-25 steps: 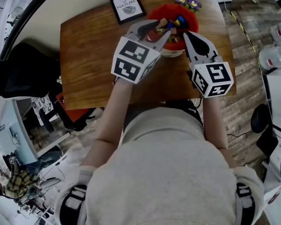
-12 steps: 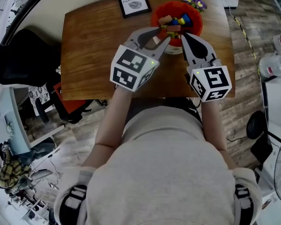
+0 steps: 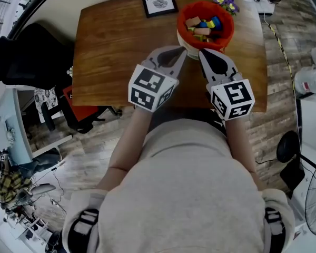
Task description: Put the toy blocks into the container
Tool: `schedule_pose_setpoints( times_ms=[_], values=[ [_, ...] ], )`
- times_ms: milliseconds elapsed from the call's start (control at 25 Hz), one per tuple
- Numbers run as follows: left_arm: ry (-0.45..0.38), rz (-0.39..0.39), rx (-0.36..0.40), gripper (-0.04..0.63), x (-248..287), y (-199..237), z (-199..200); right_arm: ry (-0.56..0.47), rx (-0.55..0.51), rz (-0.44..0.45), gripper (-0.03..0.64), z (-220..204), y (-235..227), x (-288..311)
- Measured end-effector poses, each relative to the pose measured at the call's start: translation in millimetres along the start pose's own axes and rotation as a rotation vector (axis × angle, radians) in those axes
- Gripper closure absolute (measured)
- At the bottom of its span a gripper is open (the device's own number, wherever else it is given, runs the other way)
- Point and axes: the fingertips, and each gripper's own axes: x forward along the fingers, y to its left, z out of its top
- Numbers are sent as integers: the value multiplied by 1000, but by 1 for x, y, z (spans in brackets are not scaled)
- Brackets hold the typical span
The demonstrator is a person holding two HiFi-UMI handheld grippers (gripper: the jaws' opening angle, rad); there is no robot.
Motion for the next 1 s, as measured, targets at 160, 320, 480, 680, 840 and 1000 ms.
schedule_pose_setpoints(
  times_ms=[160,320,480,680,840,1000],
  values=[
    [29,7,-37,581,-2,-2,-18,44,-12,31,606,-15,11,3],
    [76,12,-83,581,-3,-6,-39,75,-12,69,606,-27,22,2],
    [108,6,-106,581,-5,-11,-56,100,-18,91,606,-35,28,-1],
    [125,-9,-127,581,-5,-18,-63,153,-10,135,606,-50,35,-3],
    [139,-41,-140,581,-2,-25,-68,178,-6,150,606,-58,37,-4],
    [150,-63,-175,581,-1,-30,-75,189,0,137,606,-62,30,-6]
  ],
)
